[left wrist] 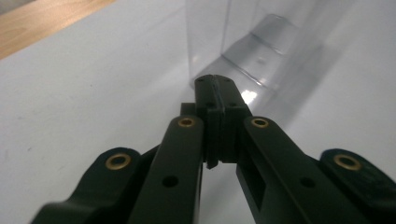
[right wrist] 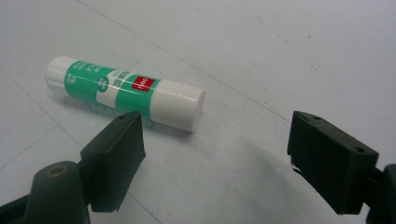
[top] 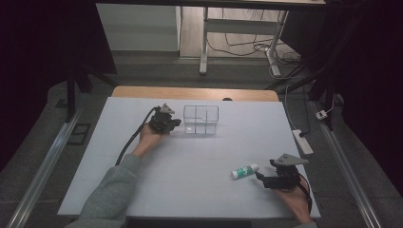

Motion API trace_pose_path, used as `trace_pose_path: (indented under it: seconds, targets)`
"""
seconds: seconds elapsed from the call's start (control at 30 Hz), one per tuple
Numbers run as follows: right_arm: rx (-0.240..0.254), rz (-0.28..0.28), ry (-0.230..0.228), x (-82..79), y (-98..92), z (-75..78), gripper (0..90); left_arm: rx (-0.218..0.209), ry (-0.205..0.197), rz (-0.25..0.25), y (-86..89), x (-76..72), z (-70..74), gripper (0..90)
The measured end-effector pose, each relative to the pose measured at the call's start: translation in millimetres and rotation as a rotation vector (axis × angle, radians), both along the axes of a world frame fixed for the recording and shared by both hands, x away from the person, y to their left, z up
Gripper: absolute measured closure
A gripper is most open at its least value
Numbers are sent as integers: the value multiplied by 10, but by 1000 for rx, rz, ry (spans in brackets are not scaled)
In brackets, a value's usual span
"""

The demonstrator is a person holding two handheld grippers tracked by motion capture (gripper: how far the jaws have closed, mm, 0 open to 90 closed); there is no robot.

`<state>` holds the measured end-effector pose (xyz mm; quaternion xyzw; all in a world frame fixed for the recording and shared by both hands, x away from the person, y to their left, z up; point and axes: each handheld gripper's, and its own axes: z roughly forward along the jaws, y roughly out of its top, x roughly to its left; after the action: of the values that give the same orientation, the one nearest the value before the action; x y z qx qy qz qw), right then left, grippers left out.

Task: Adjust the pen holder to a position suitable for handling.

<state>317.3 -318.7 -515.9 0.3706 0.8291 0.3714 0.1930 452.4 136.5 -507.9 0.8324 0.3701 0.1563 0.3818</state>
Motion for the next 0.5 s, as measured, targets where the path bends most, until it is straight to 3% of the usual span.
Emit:
trace_pose_path:
  seconds: [0.13, 0.2, 0.33, 0.5]
  targets:
    - [1, 10, 1, 0, 3, -1, 179, -1, -10, -11, 82, -186, 85, 886]
    - [1, 15, 1, -1, 5, 2, 179, -21, -8, -28, 121, -270, 123, 866]
    - [2, 18, 2, -3, 8, 3, 179, -43, -2, -64, 167, -433, 171, 738]
    - [3, 19, 0, -7, 11, 0, 178, -28, -8, -53, 248, -662, 207, 548]
